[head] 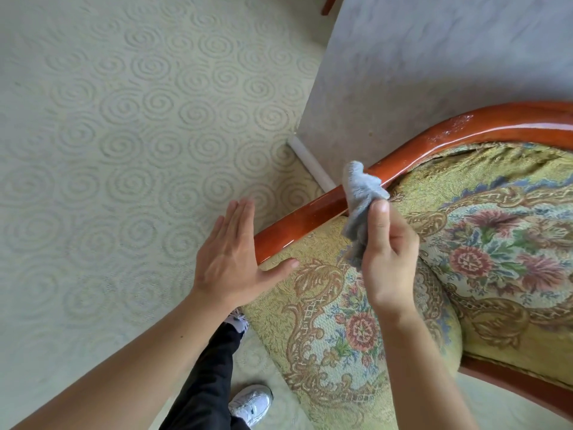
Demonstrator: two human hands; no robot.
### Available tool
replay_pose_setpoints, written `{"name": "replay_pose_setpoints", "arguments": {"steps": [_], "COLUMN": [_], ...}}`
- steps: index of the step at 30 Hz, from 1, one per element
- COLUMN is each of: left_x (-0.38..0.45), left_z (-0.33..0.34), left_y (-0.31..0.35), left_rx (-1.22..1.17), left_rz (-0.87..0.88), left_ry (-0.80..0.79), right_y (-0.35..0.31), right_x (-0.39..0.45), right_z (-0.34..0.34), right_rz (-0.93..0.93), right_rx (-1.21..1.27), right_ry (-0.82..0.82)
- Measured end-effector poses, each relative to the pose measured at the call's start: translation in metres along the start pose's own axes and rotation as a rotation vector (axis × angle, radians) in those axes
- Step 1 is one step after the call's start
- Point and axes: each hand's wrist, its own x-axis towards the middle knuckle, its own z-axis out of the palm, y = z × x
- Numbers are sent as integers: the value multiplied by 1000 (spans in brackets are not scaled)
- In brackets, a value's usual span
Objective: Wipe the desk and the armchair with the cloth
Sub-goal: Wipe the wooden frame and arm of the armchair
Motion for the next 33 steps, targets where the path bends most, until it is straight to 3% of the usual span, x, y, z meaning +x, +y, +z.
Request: {"name": "replay_pose_setpoints", "arguments": {"steps": [4, 8, 14, 21, 33], "left_x": [-1, -1, 0, 10, 48], "left_z": [1, 3, 2, -3, -3], "left_y": [1, 1, 0, 12, 50], "left_rx": [-38, -53, -5, 77, 76], "left_rz": [-1, 10, -4, 40, 79], "left_ry": [31, 84, 42, -67, -65], "right_y": [4, 12, 26, 39, 65], "right_x": [-13, -9, 9, 42, 93], "right_z": [31, 41, 31, 8, -26], "right_rz": [-162, -361, -485, -415, -459], "right_rx": [-274, -394, -431, -490, -664], "right_ry": [-407, -555, -575, -485, -368]}}
